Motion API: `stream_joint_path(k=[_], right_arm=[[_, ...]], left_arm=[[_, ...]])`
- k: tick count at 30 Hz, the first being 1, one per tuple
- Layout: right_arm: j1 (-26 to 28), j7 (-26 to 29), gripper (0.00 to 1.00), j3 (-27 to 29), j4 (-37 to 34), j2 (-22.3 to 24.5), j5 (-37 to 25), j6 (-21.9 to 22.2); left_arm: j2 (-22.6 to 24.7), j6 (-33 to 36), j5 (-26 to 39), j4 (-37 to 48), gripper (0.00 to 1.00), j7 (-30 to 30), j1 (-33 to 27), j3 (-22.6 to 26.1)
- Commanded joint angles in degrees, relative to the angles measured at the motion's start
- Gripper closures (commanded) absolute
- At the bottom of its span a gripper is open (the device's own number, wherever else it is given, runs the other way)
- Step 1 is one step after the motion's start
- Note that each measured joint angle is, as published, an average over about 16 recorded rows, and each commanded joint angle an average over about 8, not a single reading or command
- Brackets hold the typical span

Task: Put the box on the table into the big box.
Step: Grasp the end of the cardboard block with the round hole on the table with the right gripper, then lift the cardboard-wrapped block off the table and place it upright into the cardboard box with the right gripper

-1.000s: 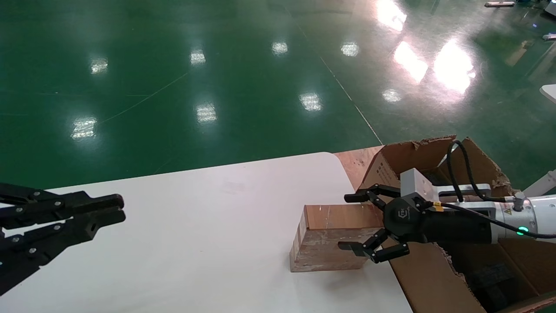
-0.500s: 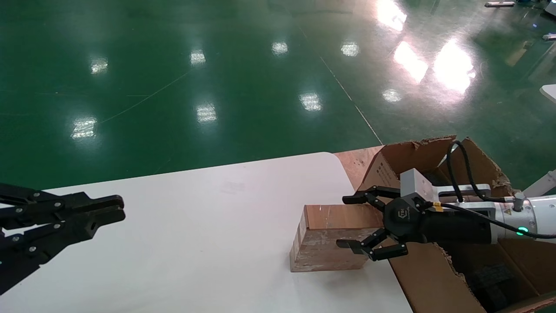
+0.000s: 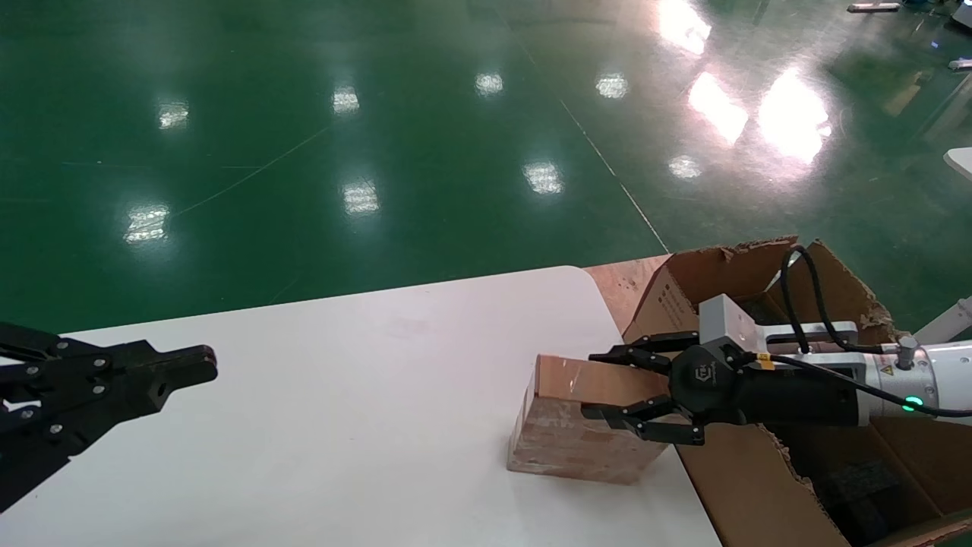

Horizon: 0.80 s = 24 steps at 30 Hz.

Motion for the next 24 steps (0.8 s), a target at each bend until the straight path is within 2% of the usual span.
stream_joint_path(k=[1,7,12,19,24], right_arm=[[0.0,0.0,1.00,0.0,0.0,0.0,0.0,-0.1],[0.0,0.7,1.00,-0.3,0.9,0.1,-0.1,0.4],[1.3,5.8,1.00,-1.2,5.4,1.7,-0.5,1.0],[4.6,16.2,1.00,0.2,16.4,7.8,2.1,3.6],[6.0,19.7,1.00,3.2,24.6,13.9,5.8,7.4]], left_arm=[[0.0,0.0,0.0,0.0,1.00,0.0,0.0,0.0],[0.0,0.0,0.0,0.0,1.00,0.0,0.0,0.0],[0.0,0.0,0.0,0.0,1.00,0.0,0.0,0.0],[0.0,0.0,0.0,0.0,1.00,0.0,0.0,0.0],[0.0,0.0,0.0,0.0,1.00,0.0,0.0,0.0]])
